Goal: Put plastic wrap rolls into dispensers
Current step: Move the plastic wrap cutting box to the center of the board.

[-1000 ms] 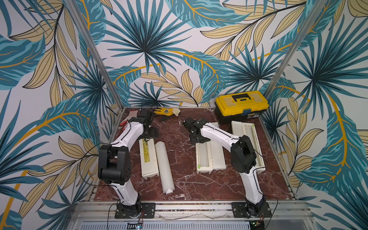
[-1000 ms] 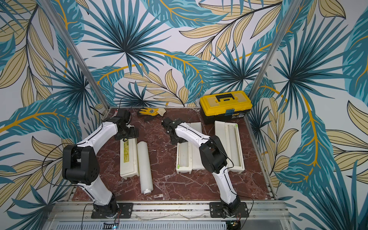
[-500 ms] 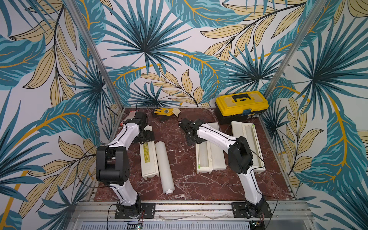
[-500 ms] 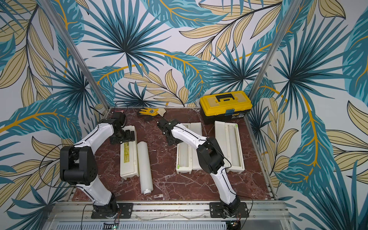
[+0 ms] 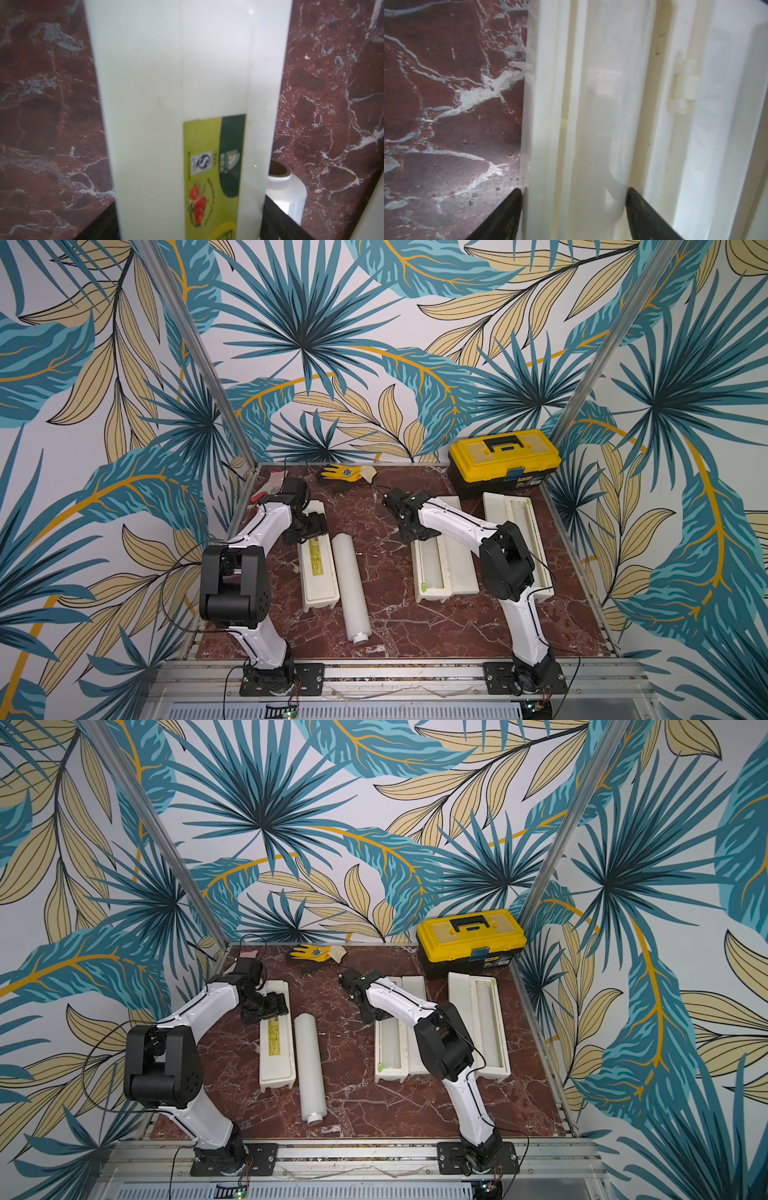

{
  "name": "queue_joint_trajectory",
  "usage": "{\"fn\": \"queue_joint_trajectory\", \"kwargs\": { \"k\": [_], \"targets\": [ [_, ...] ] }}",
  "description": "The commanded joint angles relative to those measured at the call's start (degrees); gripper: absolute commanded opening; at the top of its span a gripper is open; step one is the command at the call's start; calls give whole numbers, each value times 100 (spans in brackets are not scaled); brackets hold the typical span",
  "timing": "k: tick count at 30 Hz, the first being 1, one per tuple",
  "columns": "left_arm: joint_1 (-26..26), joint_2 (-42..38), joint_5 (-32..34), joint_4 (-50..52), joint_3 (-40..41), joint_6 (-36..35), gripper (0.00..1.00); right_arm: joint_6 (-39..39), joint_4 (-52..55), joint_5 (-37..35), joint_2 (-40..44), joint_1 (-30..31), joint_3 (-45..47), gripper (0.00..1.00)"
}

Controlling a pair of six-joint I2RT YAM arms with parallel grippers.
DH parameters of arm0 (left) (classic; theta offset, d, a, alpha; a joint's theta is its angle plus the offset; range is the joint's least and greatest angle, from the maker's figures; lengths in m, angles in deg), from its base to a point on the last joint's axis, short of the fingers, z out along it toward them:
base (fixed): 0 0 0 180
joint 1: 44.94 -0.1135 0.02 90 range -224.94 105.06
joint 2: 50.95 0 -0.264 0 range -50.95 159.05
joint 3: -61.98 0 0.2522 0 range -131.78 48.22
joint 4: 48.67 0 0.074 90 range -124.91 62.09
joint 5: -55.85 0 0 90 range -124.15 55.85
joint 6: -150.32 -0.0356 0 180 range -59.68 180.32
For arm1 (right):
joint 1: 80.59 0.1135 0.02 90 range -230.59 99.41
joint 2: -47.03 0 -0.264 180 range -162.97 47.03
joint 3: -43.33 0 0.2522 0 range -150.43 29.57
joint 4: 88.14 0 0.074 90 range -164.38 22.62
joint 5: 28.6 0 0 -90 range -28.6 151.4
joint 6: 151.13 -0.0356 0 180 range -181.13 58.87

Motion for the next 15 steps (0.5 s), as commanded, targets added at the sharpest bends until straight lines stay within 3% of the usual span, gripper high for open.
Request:
{"fn": "queue_joint_trajectory", "kwargs": {
  "k": [1,9,15],
  "targets": [
    [169,416,-328,513,679,312,89,409,375,96,-245,-340,509,76],
    [598,349,-463,410,890,696,89,889,323,-112,-23,-917,643,77],
    [1054,425,-723,140,890,1110,89,1094,187,257,335,-879,312,87]
  ]
}}
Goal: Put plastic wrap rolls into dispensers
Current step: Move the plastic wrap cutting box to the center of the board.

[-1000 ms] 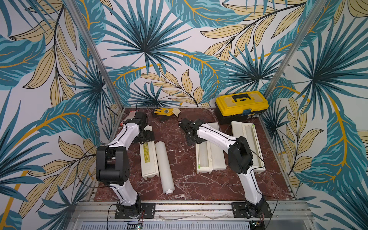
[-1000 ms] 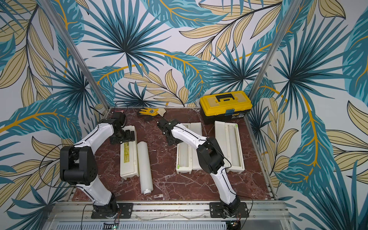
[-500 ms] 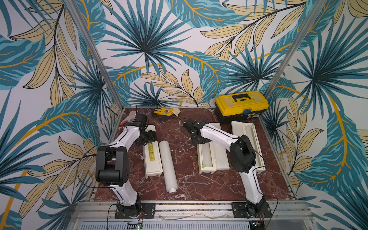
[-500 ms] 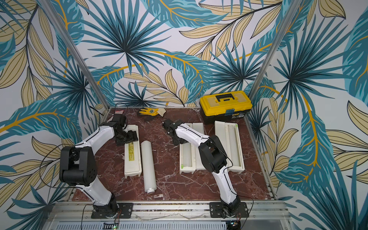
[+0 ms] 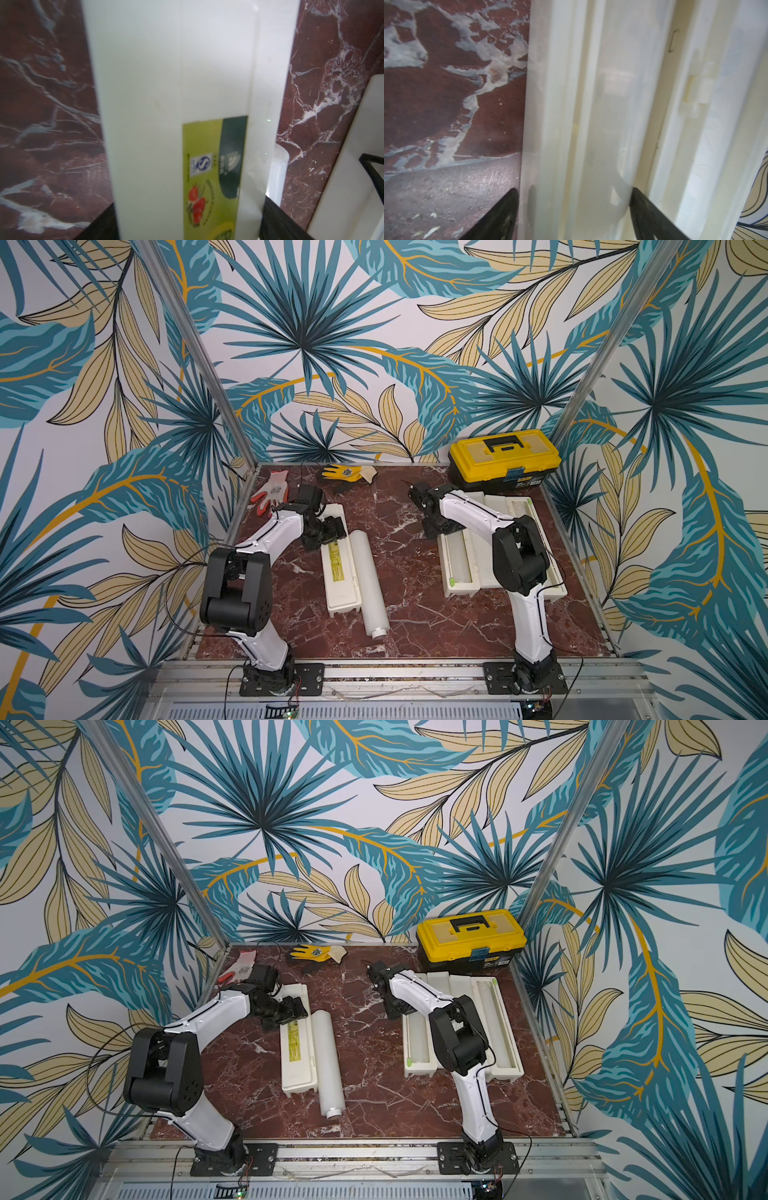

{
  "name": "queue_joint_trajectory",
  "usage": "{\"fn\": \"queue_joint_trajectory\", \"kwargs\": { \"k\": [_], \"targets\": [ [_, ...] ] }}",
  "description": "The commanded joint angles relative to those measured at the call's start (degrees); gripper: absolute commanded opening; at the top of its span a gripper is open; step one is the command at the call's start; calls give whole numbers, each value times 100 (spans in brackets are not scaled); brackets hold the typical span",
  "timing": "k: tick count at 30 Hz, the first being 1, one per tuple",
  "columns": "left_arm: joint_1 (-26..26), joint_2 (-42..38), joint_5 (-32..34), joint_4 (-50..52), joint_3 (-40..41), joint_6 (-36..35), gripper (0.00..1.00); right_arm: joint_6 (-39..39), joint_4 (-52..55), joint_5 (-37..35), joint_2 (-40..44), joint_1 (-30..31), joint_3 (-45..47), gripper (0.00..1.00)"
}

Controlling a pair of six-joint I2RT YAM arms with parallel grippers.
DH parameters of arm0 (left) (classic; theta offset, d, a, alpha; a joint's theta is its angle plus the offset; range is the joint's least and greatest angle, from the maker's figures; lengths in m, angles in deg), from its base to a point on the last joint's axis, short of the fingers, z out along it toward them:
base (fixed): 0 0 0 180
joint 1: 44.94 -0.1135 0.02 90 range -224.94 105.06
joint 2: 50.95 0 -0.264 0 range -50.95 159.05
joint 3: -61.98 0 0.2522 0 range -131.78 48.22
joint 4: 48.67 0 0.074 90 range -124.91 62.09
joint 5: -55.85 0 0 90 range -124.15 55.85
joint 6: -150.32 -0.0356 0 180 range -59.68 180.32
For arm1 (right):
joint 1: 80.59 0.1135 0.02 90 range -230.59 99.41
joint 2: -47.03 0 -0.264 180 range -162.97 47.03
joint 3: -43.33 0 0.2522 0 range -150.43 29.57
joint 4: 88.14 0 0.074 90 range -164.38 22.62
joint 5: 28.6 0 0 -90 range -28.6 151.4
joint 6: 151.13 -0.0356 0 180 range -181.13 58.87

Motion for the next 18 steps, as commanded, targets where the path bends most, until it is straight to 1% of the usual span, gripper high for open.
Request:
{"fn": "queue_joint_trajectory", "kwargs": {
  "k": [1,5,7,12,15,18],
  "targets": [
    [374,592,17,674,442,338,89,237,150,390,221,57,-107,89],
    [676,720,-158,443,418,640,89,236,48,792,498,88,-249,94],
    [855,804,-199,369,336,794,88,195,85,866,606,104,-307,95],
    [1450,1141,-281,266,-179,1131,88,198,33,1186,1020,99,-302,96],
    [1723,1229,-175,256,-416,1377,89,237,9,1448,1228,98,-274,96],
    [1762,1016,127,263,-397,1625,93,294,-62,1900,1348,99,-196,96]
  ]
}}
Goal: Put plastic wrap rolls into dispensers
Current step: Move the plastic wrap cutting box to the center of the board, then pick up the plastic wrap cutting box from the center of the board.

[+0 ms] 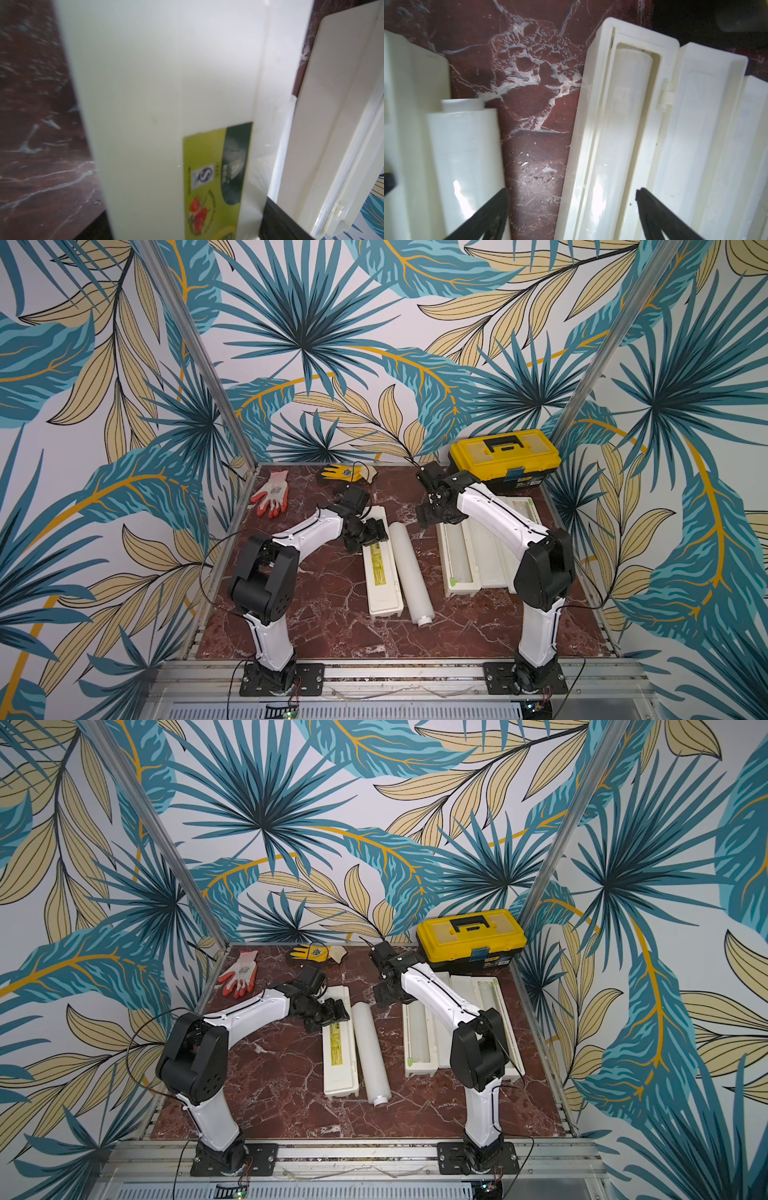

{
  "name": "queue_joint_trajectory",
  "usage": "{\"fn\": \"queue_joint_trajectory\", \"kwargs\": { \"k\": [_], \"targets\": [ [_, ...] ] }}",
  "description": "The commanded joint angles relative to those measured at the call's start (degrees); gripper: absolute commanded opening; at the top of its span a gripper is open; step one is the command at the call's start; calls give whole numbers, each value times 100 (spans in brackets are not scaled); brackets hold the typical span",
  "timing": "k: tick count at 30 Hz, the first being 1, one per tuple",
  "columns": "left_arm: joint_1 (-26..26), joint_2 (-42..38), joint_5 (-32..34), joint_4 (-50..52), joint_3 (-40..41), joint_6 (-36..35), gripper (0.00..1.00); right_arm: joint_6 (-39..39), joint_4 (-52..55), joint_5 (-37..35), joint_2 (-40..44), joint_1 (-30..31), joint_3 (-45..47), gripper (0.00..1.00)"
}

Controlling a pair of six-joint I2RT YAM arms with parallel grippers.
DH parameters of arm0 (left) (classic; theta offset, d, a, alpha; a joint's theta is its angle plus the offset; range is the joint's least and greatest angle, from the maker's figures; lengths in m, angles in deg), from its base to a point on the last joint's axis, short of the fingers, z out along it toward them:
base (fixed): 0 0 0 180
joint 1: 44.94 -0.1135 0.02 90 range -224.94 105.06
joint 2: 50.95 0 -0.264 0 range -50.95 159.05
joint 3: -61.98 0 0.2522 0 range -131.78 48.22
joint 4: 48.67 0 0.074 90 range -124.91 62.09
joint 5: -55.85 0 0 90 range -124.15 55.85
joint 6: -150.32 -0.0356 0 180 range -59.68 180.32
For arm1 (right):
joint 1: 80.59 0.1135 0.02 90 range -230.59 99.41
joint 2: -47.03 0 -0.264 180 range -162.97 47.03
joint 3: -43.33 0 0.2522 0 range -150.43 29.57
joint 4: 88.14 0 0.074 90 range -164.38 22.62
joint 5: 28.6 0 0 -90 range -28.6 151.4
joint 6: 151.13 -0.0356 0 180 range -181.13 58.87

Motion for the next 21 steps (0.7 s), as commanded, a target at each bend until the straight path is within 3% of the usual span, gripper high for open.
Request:
{"fn": "queue_joint_trajectory", "kwargs": {
  "k": [1,9,18,21],
  "targets": [
    [105,187,473,677,258,425,95,60,-35,712,120,19,21,96],
    [-42,-104,404,684,-504,11,100,-316,29,1219,13,107,8,97],
    [-944,-474,-349,701,-694,-974,100,-1076,307,923,-603,734,-711,99],
    [-1258,-540,-109,700,-651,-1182,100,-1198,282,791,-919,964,-1042,99]
  ]
}}
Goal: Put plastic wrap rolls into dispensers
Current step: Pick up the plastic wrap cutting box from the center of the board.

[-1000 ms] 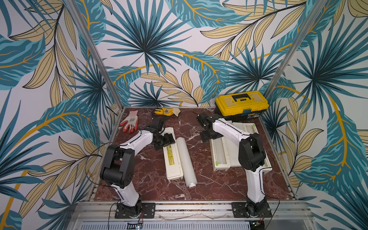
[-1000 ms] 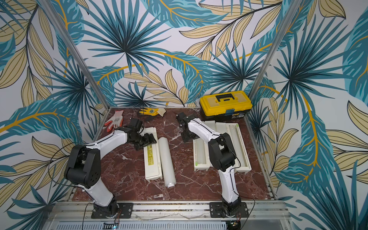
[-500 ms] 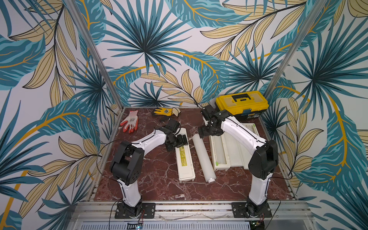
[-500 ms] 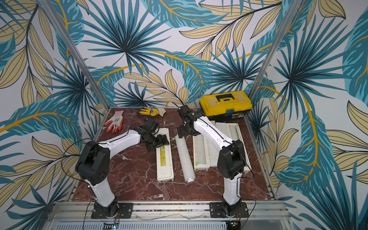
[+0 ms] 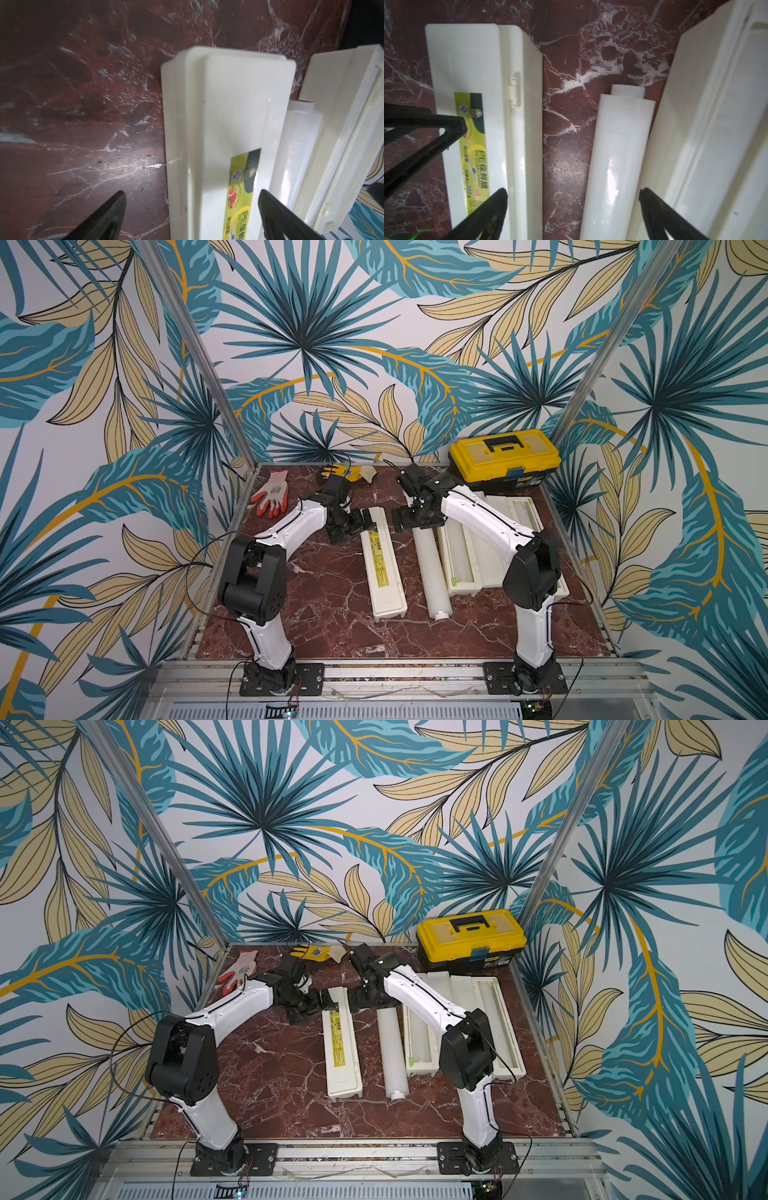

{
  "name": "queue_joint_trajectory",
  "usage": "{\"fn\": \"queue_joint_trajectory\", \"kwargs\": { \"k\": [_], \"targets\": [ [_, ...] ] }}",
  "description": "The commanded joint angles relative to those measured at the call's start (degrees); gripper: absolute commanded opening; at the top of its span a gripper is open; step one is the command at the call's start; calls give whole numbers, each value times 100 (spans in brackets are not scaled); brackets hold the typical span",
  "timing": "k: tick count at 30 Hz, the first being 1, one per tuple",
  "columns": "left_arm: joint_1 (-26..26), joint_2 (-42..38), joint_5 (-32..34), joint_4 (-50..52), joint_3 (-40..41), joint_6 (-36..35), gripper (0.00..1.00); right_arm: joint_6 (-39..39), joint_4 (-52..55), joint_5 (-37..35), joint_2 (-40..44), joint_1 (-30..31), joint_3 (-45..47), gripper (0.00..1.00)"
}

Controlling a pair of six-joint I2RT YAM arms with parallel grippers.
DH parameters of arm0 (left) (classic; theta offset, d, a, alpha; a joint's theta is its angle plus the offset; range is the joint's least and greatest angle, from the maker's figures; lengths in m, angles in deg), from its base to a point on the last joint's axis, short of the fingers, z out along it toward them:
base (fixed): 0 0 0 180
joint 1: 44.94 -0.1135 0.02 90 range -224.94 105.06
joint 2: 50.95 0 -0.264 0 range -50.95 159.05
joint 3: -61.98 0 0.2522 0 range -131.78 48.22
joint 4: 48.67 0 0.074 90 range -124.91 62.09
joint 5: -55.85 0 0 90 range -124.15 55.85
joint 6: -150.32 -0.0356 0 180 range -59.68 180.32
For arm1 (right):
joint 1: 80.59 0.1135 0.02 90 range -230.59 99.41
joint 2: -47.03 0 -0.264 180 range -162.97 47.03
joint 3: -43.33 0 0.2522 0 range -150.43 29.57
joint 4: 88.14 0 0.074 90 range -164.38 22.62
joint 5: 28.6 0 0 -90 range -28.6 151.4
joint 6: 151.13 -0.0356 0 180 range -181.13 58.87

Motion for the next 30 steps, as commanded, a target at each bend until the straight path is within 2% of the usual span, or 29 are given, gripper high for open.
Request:
{"fn": "queue_joint_trajectory", "kwargs": {
  "k": [1,3,9,13,16,22,24,26,30],
  "targets": [
    [-325,-255,204,87,-209,-453,100,-340,59,-207,-332,244,-273,99],
    [-582,-264,407,63,-80,-443,100,-333,-27,-286,-564,392,-576,99],
    [-1155,-328,316,-128,197,-652,100,-326,319,-407,-1490,639,-1860,99],
    [-1366,-315,198,-169,350,-725,100,-335,361,-526,-1770,765,-2055,99],
    [-1452,-317,154,-218,475,-756,100,-360,420,-675,-1880,803,-2056,99],
    [-1486,-240,110,-218,511,-848,100,-403,610,-802,-2114,1015,-2200,89],
    [-1487,-182,50,-216,494,-866,100,-401,790,-815,-2272,1060,-2413,92],
    [-1487,-142,12,-218,497,-875,100,-438,959,-774,-2415,1076,-2610,99],
    [-1491,-114,-32,-224,516,-899,100,-583,1013,-836,-2450,1102,-2627,99]
  ]
}}
